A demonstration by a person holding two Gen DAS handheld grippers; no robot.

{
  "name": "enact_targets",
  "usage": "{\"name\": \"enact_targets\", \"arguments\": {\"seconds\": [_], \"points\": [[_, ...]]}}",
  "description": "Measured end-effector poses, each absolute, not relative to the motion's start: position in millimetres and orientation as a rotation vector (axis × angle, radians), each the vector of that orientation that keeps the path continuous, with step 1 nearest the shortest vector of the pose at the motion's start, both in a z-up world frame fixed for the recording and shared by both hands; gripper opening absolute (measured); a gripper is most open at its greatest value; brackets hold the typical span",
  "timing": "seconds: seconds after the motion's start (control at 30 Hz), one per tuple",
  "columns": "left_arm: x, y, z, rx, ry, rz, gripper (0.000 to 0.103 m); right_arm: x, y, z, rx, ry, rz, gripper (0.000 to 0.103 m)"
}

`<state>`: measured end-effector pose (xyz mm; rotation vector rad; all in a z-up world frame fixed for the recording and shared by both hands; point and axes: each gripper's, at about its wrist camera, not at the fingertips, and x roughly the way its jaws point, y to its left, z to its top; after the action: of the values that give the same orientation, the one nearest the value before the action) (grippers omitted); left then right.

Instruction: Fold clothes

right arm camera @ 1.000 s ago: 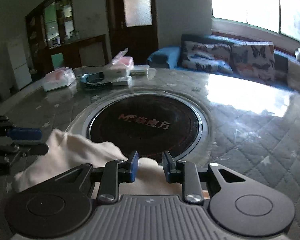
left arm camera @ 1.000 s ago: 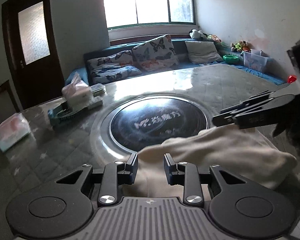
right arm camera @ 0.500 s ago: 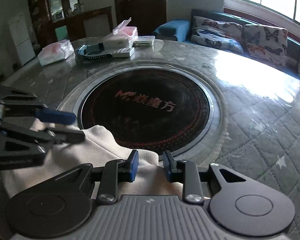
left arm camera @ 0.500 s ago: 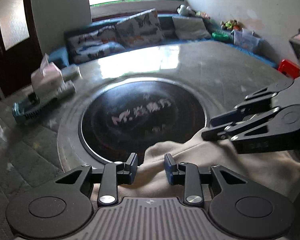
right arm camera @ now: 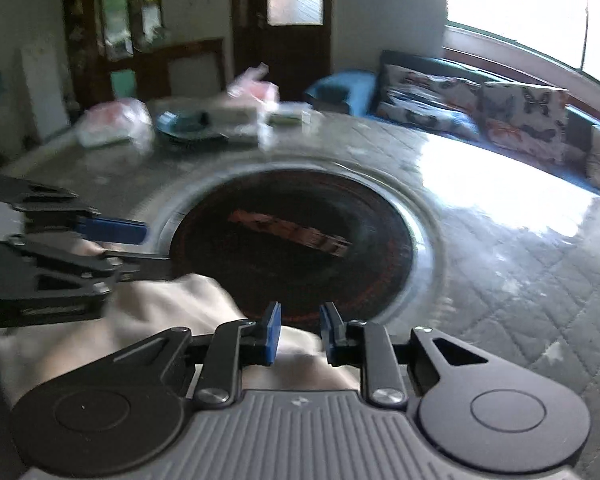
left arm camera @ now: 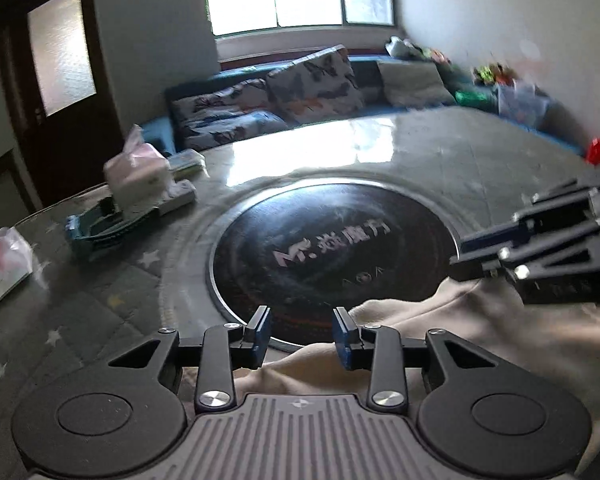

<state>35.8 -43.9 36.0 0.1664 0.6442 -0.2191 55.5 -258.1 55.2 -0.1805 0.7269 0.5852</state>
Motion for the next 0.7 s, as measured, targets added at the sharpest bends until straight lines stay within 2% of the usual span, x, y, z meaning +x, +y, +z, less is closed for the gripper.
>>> {"name": "enact_targets", "arguments": {"seconds": [0.27, 0.6, 0.7], "points": [[-20.8, -52.7, 39.0, 0.228, 0.593, -0.273, 0.037, 32.0, -224.7, 51.9, -0.236, 0.709, 0.721, 0.021], [-24.5, -30.8, 32.5, 0.159, 0.622, -0.211, 0.037, 11.4, -223.8, 57.2, -0.256, 0.646, 0.683, 0.021], [-18.5, -26.0, 28.6, 0.143, 0.634, -0.194, 0.037, 12.6, -229.0, 51.4, -0.245, 0.678, 0.667, 0.022]]}}
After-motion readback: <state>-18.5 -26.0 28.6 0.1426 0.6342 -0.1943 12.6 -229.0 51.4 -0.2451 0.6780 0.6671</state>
